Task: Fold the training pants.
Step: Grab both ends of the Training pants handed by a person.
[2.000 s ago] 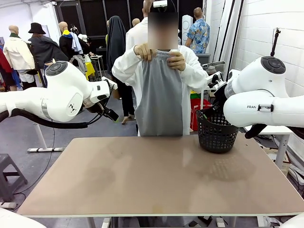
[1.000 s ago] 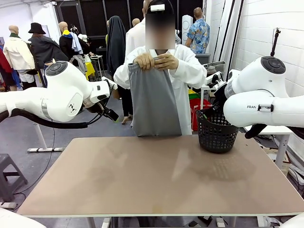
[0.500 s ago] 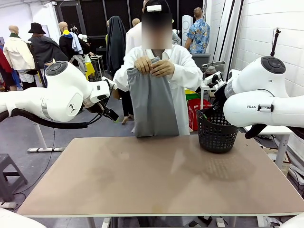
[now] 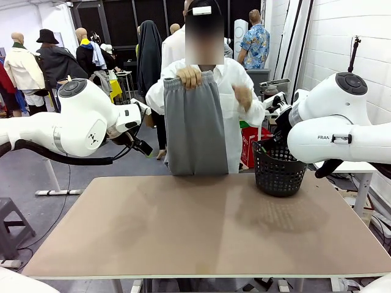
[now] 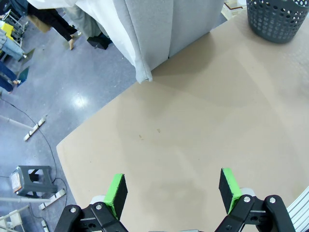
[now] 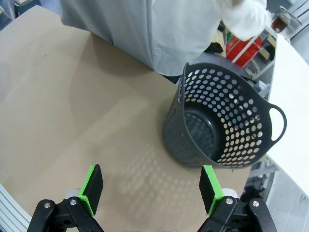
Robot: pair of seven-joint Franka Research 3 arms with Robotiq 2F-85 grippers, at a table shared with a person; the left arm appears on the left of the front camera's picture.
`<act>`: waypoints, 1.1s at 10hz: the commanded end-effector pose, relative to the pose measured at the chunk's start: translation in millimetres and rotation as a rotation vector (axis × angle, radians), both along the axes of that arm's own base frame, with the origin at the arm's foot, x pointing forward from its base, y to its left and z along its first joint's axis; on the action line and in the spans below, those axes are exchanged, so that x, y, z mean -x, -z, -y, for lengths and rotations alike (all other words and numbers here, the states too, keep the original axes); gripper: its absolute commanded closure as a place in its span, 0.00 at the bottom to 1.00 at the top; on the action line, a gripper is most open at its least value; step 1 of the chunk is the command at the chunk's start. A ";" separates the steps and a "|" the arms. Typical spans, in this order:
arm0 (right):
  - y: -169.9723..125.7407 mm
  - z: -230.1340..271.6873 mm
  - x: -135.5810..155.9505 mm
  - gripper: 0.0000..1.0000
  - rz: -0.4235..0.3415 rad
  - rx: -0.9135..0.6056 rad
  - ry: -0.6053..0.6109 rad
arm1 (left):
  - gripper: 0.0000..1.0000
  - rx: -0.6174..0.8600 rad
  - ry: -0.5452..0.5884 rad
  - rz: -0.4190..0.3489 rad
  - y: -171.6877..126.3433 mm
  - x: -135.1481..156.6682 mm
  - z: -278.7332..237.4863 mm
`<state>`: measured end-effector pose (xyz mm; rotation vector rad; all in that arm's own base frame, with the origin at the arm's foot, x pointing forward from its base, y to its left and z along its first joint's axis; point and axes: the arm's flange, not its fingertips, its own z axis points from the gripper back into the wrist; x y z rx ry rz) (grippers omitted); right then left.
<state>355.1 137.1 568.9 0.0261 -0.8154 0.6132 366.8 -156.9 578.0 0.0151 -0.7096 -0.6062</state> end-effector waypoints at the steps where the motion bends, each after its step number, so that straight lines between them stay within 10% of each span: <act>1: 1.9 0.1 -1.4 0.00 -0.004 0.001 0.001 | 0.00 0.004 0.010 -0.002 -0.4 -0.8 -1.1; 11: 1.9 0.1 -1.4 0.00 -0.004 0.001 0.001 | 0.00 0.004 0.010 -0.002 -0.4 -0.8 -1.1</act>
